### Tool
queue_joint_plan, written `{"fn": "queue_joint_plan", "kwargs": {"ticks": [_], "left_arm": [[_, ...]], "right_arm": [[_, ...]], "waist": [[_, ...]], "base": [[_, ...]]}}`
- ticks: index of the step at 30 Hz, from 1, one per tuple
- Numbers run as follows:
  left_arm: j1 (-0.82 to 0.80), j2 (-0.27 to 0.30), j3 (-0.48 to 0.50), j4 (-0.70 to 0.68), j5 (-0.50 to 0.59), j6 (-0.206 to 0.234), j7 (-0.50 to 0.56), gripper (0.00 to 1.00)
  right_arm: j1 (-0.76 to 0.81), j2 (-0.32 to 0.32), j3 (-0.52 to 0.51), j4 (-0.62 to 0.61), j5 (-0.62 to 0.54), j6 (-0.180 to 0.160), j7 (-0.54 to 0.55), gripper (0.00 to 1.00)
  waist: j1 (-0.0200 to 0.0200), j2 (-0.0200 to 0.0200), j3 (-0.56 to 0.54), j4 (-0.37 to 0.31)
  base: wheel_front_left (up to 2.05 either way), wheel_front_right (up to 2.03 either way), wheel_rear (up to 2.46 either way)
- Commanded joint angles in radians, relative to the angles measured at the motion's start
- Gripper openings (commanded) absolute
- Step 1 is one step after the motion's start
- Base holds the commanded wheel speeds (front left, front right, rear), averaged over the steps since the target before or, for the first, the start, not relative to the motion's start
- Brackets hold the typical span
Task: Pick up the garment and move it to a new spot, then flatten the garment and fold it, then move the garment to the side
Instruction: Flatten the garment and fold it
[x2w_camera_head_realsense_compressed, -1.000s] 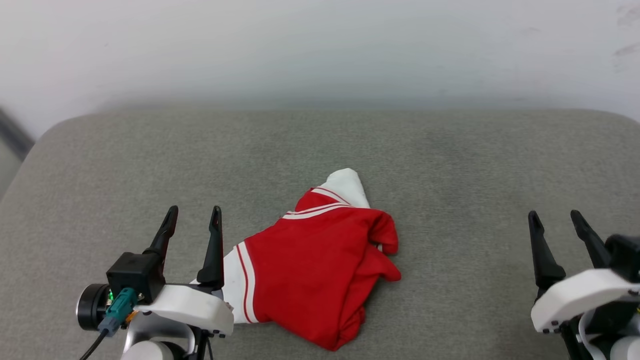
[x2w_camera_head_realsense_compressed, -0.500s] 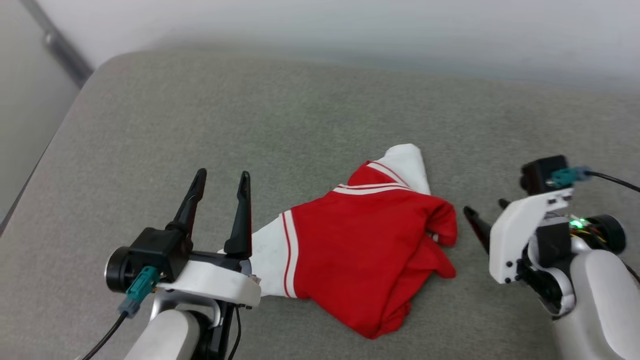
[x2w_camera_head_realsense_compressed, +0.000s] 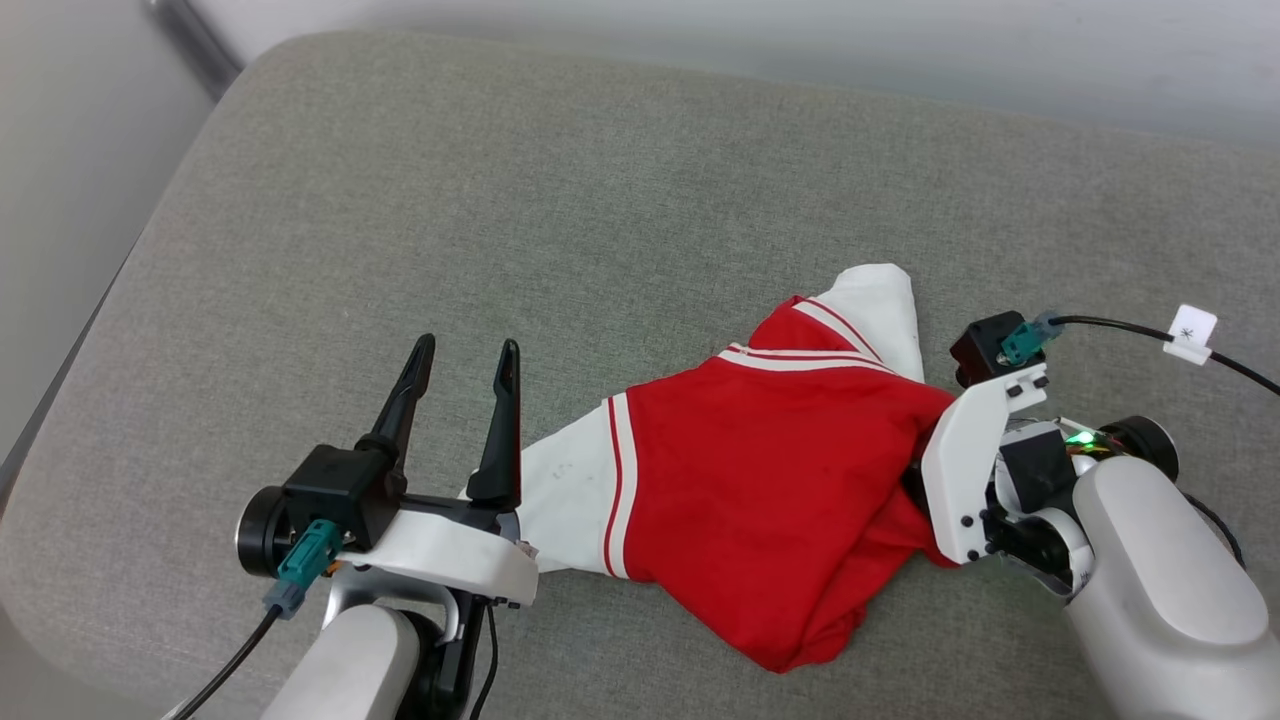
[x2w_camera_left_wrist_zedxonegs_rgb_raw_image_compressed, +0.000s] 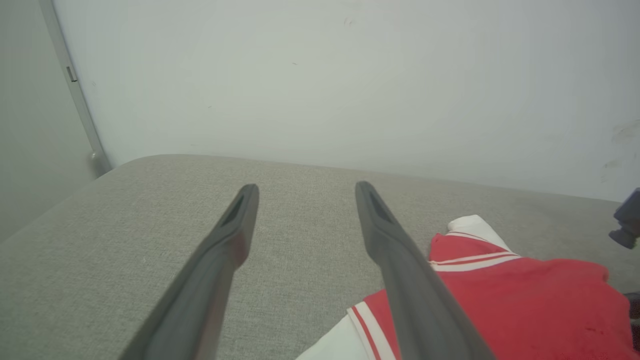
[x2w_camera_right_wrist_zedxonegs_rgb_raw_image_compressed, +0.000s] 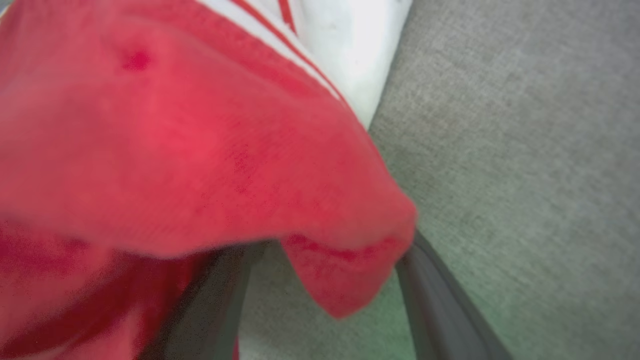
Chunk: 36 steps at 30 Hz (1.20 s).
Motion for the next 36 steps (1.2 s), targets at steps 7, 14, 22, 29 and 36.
{"fn": "queue_joint_plan", "kwargs": {"ticks": [7, 14, 22, 29, 36], "left_arm": [[0.013, 0.006, 0.013, 0.014, -0.005, 0.006, -0.010, 1.00], [0.043, 0.027, 0.020, 0.006, -0.008, 0.020, 0.005, 1.00], [0.092, 0.054, 0.027, -0.022, -0.017, 0.044, 0.032, 1.00], [0.135, 0.076, 0.032, -0.038, -0.026, 0.059, 0.059, 1.00], [0.154, 0.091, 0.029, -0.042, -0.035, 0.066, 0.082, 1.00]], "right_arm": [[-0.053, -0.016, 0.092, 0.079, 0.037, 0.000, -0.027, 0.00], [-0.105, -0.066, 0.103, -0.036, 0.024, 0.000, -0.133, 0.00], [0.077, -0.126, -0.063, -0.288, -0.057, 0.000, -0.129, 0.00], [0.407, -0.054, -0.213, -0.441, -0.125, 0.000, -0.035, 0.00], [0.532, 0.052, -0.262, -0.354, -0.137, 0.000, -0.143, 1.00]], "waist": [[0.0000, 0.0000, -0.028, -0.028], [0.0000, 0.0000, -0.079, -0.091], [0.0000, 0.0000, -0.127, -0.186], [0.0000, 0.0000, -0.154, -0.244], [0.0000, 0.0000, -0.157, -0.267]], "base": [[0.00, 0.00, 0.00], [0.00, 0.00, 0.00], [0.00, 0.00, 0.00], [0.00, 0.00, 0.00], [0.00, 0.00, 0.00]]}}
